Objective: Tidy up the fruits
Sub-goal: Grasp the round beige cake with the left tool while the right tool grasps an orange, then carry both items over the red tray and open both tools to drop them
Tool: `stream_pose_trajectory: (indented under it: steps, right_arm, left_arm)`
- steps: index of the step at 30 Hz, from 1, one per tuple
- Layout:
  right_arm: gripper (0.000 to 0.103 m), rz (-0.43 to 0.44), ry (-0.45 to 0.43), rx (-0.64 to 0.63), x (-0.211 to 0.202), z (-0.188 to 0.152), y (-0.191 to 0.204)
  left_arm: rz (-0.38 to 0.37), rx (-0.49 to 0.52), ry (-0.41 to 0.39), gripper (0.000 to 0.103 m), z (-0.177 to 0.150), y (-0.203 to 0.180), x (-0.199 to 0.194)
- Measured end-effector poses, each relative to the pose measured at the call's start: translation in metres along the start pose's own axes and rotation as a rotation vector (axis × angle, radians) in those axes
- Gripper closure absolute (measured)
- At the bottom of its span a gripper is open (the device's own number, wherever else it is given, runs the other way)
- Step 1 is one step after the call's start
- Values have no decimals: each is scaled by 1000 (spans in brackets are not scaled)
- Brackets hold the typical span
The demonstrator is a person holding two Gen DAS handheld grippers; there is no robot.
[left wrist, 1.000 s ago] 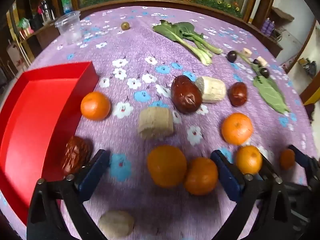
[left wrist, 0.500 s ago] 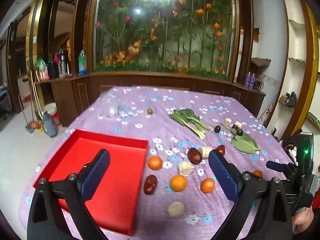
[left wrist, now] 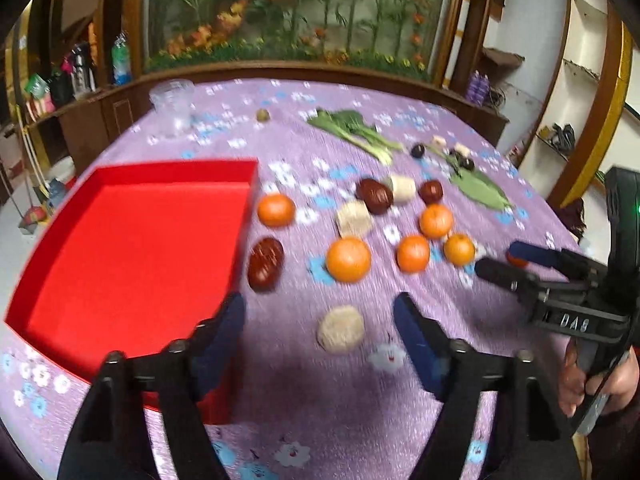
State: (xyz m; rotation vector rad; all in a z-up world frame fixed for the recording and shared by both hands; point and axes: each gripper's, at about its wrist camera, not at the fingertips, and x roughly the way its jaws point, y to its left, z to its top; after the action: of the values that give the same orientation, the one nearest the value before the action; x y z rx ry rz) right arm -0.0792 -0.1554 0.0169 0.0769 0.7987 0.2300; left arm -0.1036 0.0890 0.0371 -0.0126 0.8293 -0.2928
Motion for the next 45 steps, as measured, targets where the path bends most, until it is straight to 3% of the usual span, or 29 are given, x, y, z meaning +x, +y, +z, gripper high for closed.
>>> stream_pose_trajectory:
  steps: [3, 5, 16, 17, 18, 22, 29, 32, 39, 45]
  right_arm:
    - [22, 16, 19, 10, 5, 0, -5]
    - [26, 31, 32, 14, 9, 2, -7]
    - [39, 20, 107, 9, 42, 9, 0]
    - [40, 19, 108, 11, 43, 10, 0]
    - [46, 18, 108, 11, 44, 10, 0]
    - [64, 1, 111, 2, 45, 11, 1]
    - [64, 0, 111, 0, 47, 10, 1]
    - [69, 14, 110, 12, 43, 9, -1]
    - [69, 32, 49, 6, 9, 6, 9]
    - [69, 124, -23, -28, -33, 28, 43]
  left_arm:
    - [-20, 20, 41, 52, -6, -3, 10]
    - [-25, 25, 60, 55, -7, -4, 13]
    - [20, 79, 109, 58, -4, -11, 24]
    - [14, 90, 103, 71, -4, -12, 22]
    - [-11, 93, 110, 75, -4, -15, 21]
    - [2, 130, 121, 75, -3, -21, 23]
    - [41, 159, 148, 73, -3, -28, 34]
    - [16, 133, 136, 75, -5, -27, 29]
    - [-22, 48, 19, 75, 6, -10, -15]
    - [-7, -48, -106, 75, 27, 38, -77]
